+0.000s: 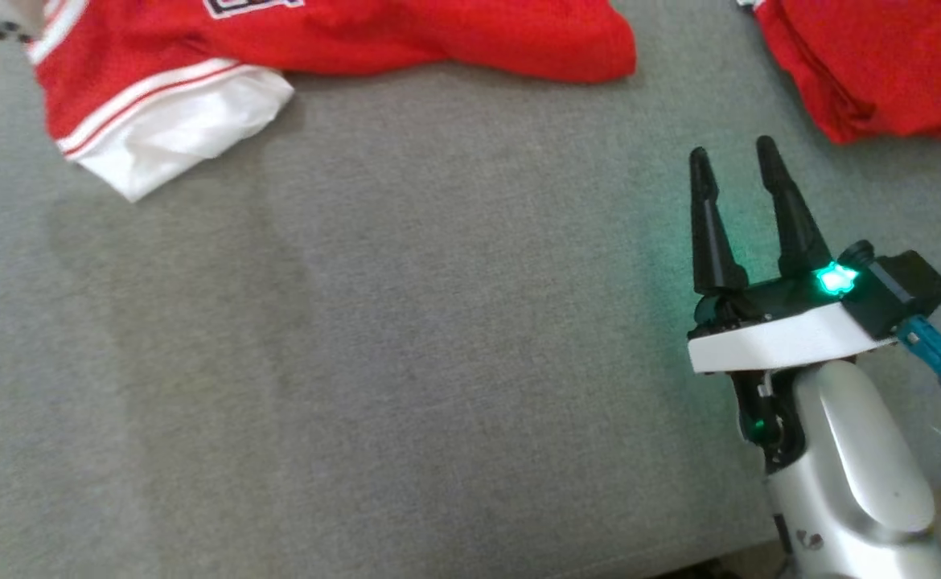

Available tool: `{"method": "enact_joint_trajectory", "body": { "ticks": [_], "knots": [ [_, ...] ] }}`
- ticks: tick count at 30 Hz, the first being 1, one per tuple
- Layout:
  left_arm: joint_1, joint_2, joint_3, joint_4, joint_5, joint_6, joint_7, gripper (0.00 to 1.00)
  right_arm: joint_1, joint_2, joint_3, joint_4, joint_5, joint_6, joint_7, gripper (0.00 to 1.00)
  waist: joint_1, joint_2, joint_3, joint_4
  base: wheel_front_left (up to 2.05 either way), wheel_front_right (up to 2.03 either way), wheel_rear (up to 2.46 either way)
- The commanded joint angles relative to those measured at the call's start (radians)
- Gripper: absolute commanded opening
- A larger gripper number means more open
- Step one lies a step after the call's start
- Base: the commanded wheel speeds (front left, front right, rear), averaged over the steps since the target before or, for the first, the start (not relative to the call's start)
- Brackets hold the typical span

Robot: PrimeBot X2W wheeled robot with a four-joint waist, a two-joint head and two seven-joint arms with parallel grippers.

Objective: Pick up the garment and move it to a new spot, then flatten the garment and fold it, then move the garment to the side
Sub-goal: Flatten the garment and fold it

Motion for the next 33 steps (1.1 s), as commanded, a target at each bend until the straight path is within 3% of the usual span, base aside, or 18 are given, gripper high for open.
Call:
{"method": "enact_joint_trajectory", "body": {
  "ticks": [1,6,14,24,28,33],
  "knots": [
    [-0.002,0.029,0.044,-0.042,-0.015,-0.006,-0.013,1.0,-0.001,-0.001,0.006,-0.027,-0.013,-0.001,-0.006,1.0,0.0,0.0,-0.049,0.04,0.0,0.0,0.0],
    [0.14,0.008,0.12,-0.195,-0.048,-0.004,-0.017,1.0,0.012,-0.001,-0.018,-0.016,-0.037,-0.001,-0.006,1.0,0.0,0.0,-0.125,0.092,0.0,0.0,0.0],
    [0.496,-0.026,0.255,-0.492,-0.061,0.072,-0.018,1.0,0.056,-0.001,-0.04,-0.002,-0.069,-0.001,-0.006,1.0,0.0,0.0,-0.226,0.16,0.0,0.0,0.0],
    [0.979,-0.161,0.415,-0.755,-0.051,0.157,-0.018,1.0,0.106,-0.001,-0.021,0.021,-0.071,-0.001,-0.006,1.0,0.0,0.0,-0.305,0.175,0.0,0.0,0.0],
    [1.056,-0.203,0.457,-0.786,-0.035,0.147,-0.018,1.0,0.106,-0.001,-0.01,0.021,-0.065,-0.001,-0.006,1.0,0.0,0.0,-0.305,0.169,0.0,0.0,0.0],
    [1.046,-0.199,0.454,-0.781,0.002,0.122,-0.018,1.0,0.101,-0.001,0.001,0.013,-0.061,-0.001,-0.006,1.0,0.0,0.0,-0.282,0.159,0.0,0.0,0.0]
  ]
}}
